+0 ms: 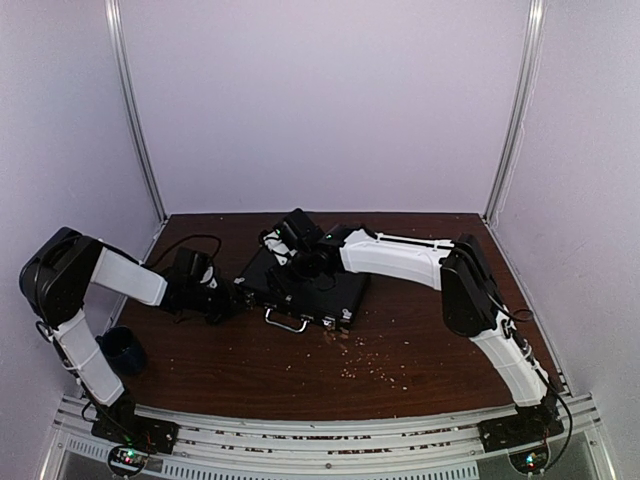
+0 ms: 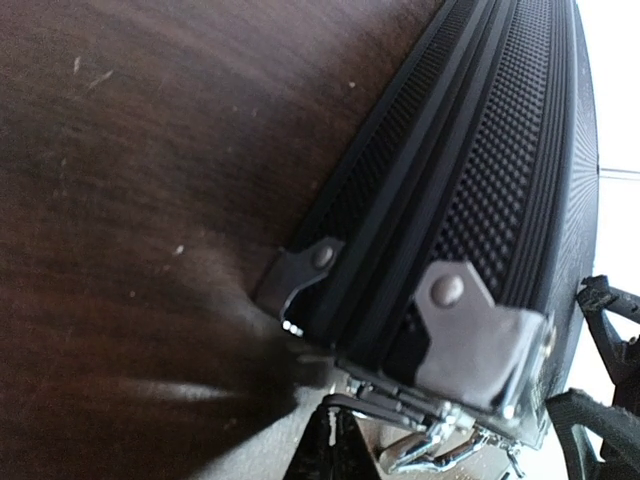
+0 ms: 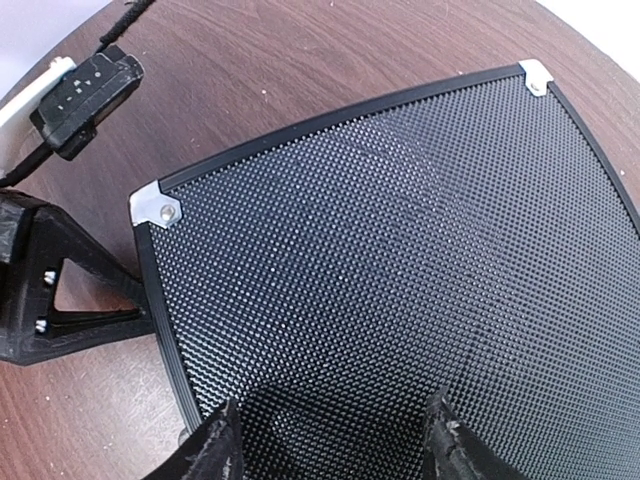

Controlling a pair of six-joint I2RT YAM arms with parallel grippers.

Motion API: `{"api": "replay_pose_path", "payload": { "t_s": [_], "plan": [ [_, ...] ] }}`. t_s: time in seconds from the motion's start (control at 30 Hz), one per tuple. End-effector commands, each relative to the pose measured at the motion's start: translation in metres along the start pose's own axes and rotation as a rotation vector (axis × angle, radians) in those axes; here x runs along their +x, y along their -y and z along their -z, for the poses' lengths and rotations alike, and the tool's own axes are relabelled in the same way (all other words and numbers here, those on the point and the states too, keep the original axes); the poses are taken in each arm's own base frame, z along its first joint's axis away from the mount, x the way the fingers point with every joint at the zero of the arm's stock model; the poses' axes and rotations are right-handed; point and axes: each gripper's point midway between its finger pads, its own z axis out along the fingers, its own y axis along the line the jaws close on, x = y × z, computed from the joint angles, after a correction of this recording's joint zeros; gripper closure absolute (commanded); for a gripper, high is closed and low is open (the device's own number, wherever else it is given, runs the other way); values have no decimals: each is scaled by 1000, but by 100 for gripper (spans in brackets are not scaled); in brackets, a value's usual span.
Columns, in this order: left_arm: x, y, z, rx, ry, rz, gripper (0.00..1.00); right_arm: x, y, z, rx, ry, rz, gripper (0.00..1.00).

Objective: Pack up texas hold em set

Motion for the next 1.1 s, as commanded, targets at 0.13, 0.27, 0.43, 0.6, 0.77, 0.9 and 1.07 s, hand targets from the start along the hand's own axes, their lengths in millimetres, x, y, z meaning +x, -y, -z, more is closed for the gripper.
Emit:
{"api": "replay_pose_path", "payload": {
  "t_s": [0.13,0.27,0.43,0.6,0.77,0.9,1.07],
  "plan": [
    [-15,-2,-13,7,85,19,98,58,-7,-24,-9,-147,11,41],
    [-13,-2,-19,14,85,30,99,64,-6,-26,-10,-161,11,42],
    [-19,-1,-22,17,106,34,99,69,-8,-27,-14,-171,7,42],
    [-32,9,-10,4,162,0,96,55,-10,-18,-23,-132,-14,42],
    [-49,21,26,-44,266,-71,82,23,-8,3,-10,-64,-16,38],
    [-53,34,62,-52,324,-120,68,-1,3,28,35,-15,-34,33],
    [-40,53,85,25,297,-151,48,-24,25,70,94,47,-94,26]
  ]
}}
